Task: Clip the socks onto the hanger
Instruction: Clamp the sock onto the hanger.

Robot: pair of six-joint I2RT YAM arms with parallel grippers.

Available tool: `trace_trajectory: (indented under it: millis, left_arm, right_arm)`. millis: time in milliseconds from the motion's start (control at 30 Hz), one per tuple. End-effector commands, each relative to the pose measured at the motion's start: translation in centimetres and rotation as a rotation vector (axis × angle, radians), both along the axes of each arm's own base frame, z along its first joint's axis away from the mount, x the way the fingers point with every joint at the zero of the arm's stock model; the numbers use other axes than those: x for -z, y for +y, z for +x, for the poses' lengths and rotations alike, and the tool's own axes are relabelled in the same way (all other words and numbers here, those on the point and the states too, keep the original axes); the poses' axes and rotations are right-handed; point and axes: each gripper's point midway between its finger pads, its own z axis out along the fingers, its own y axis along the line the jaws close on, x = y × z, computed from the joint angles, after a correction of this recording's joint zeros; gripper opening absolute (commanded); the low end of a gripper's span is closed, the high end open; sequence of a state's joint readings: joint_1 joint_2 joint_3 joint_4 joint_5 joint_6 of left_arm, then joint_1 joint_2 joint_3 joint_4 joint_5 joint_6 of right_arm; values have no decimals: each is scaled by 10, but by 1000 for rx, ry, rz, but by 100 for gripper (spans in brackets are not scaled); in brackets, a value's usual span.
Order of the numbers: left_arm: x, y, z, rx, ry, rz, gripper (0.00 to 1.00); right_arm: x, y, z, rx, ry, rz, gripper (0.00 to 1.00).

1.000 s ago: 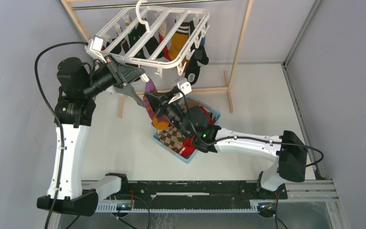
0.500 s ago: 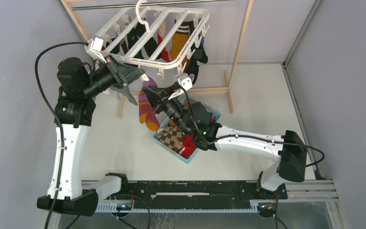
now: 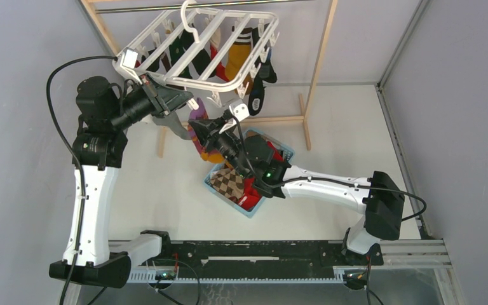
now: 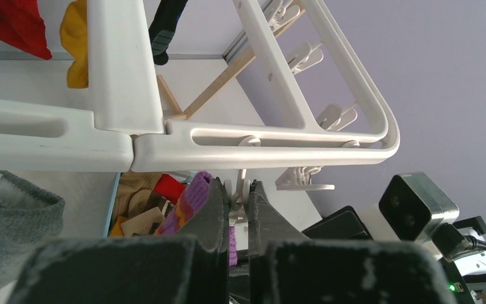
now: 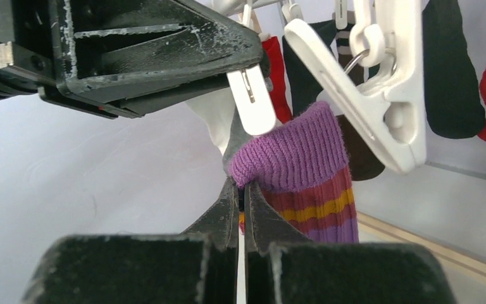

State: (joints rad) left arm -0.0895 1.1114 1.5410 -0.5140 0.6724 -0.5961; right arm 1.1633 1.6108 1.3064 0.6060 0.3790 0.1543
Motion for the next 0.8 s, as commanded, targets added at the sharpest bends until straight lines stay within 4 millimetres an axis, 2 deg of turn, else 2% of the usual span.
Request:
trace_trajectory:
  millis: [0,767]
  left_arm:
    - [-14,-5,-21,41,-20,-11,0]
    - [-7,-4,-17,39,-9,7,0]
  right_arm:
    - [-42,-9,3,5,-55,75,0]
    - [-56,-7,0,-7,-85,92,0]
